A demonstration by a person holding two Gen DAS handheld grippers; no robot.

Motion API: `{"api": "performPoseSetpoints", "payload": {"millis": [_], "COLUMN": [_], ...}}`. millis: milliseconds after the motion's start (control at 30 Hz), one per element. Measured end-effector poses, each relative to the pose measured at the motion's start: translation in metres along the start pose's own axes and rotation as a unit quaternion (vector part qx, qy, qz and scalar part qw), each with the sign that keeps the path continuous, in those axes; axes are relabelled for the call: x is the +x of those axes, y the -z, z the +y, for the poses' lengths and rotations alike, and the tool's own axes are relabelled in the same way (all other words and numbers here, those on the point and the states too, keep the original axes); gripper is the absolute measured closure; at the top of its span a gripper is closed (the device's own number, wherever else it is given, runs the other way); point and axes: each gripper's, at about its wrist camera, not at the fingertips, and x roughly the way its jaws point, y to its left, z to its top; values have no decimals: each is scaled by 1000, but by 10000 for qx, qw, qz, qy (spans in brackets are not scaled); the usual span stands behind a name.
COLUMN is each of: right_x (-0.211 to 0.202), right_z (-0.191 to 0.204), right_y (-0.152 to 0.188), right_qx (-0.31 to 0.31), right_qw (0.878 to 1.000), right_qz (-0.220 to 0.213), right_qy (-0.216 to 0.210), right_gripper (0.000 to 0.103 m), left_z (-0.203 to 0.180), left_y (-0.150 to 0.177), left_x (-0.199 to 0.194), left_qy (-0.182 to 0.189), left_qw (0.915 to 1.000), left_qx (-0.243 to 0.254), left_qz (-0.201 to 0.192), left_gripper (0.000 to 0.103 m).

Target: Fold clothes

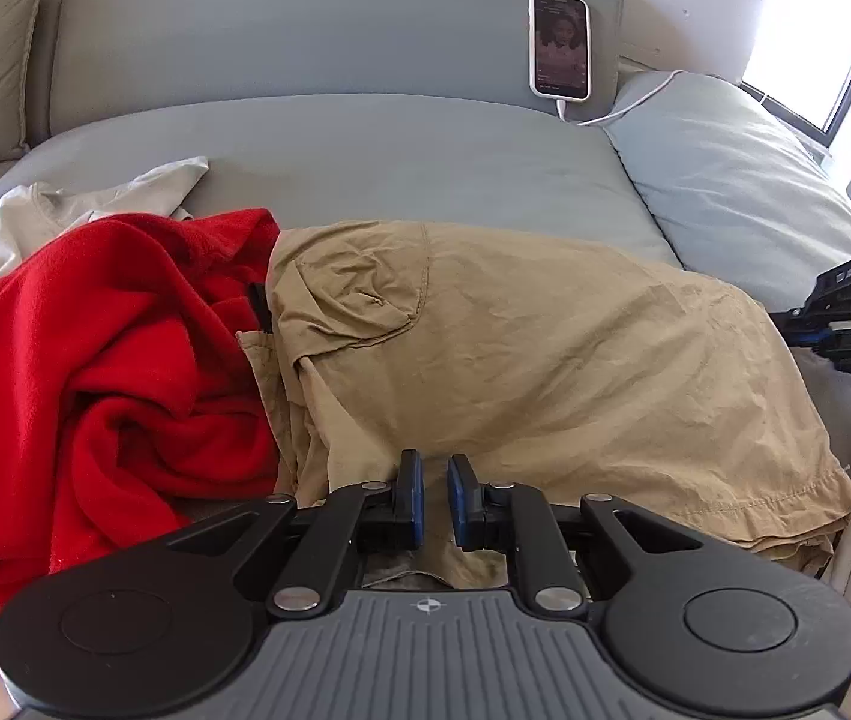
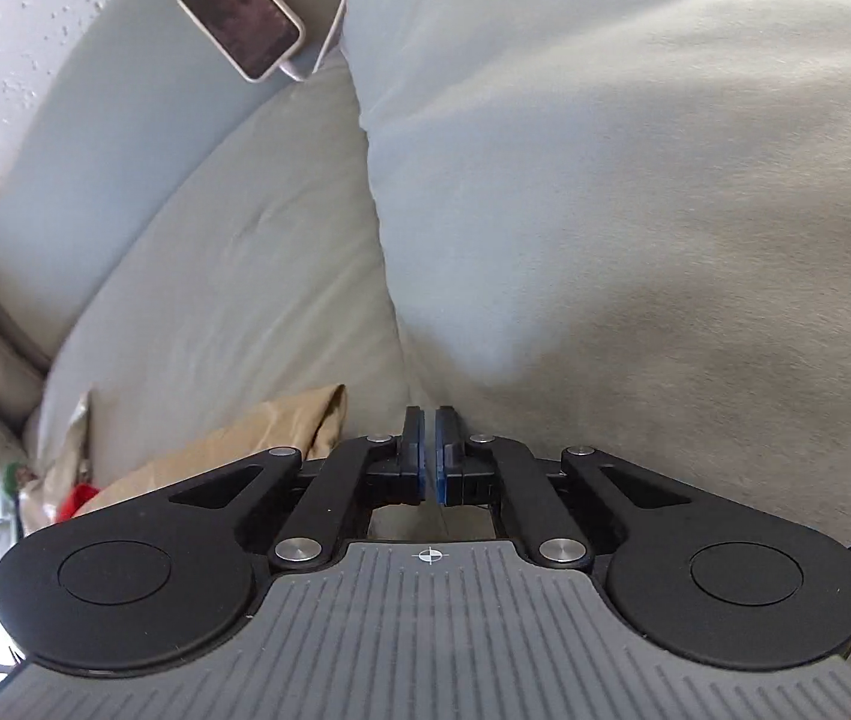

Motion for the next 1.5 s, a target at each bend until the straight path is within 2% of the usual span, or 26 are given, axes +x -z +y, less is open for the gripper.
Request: {"api": "performPoseSetpoints", "payload": {"millis": [67,200,233,300,333,400,433,500,533,600,633,700,767,900,933,967,1000,1033,1100,1133,1167,1267,1367,1500], "right_x": [-22,-73,-82,-84,-79,-65,-54,-33,-22,-10,-9,-28,-51,-81,-88,-98,-105,-113,-120,-119,-116,-103,-91,-74], "right_z": [2,44,59,91,106,132,142,157,162,160,157,139,116,75,68,62,57,52,40,33,24,0,-13,-7], "right_y": [4,24,31,49,58,75,82,95,102,122,130,148,158,160,161,164,163,163,157,154,154,158,163,162], "right_qx": [-38,-986,-1295,-1940,-2237,-2794,-2981,-3346,-3531,-3915,-4057,-4138,-3986,-3021,-2815,-2694,-2496,-2287,-1499,-1054,-588,776,1223,1040], "right_qw": [9999,9939,9899,9789,9724,9583,9533,9422,9356,9178,9096,9051,9112,9418,9477,9538,9614,9681,9830,9870,9894,9837,9798,9823], "right_qz": [-23,-361,-393,-379,-397,-386,-327,-132,7,391,521,542,608,1228,1279,1167,1082,1000,896,858,791,553,487,463], "right_qy": [-133,-323,-412,-523,-526,-465,-369,-124,26,533,736,815,844,811,792,633,416,195,-564,-863,-1066,-1524,-1506,-1491], "right_gripper": [95,92,88,59,57,59,59,59,59,59,59,59,59,58,58,55,47,43,28,24,20,20,21,26], "left_z": [-5,-13,-14,-15,-17,-20,-19,-12,-9,-3,-3,-3,-4,-3,0,2,6,10,23,29,35,45,40,33], "left_y": [0,1,-2,-9,-15,-24,-26,-21,-19,-12,-6,7,20,32,33,34,33,31,24,20,17,13,9,3], "left_x": [-6,-30,-36,-49,-51,-48,-39,-22,-14,0,-7,-22,-39,-55,-61,-68,-77,-84,-92,-95,-94,-90,-78,-48], "left_qy": [-72,52,47,2,-170,-451,-533,-515,-506,-480,-444,-364,-300,-113,-80,-69,-150,-223,-308,-345,-362,-303,-157,-146], "left_qw": [9998,9998,9996,9974,9945,9888,9892,9953,9970,9979,9978,9981,9980,9951,9959,9967,9979,9985,9979,9965,9946,9896,9898,9921], "left_qx": [161,175,103,-23,19,272,415,413,412,422,478,474,497,300,187,68,-77,-228,-572,-752,-962,-1365,-1331,-1217], "left_qz": [24,-24,-247,-717,-1030,-1396,-1302,-705,-405,130,108,142,265,933,882,805,625,445,86,-74,-147,-338,-484,-263], "left_gripper": [88,87,86,86,84,77,77,78,83,85,85,85,85,84,83,75,69,58,51,44,38,33,29,31]}}
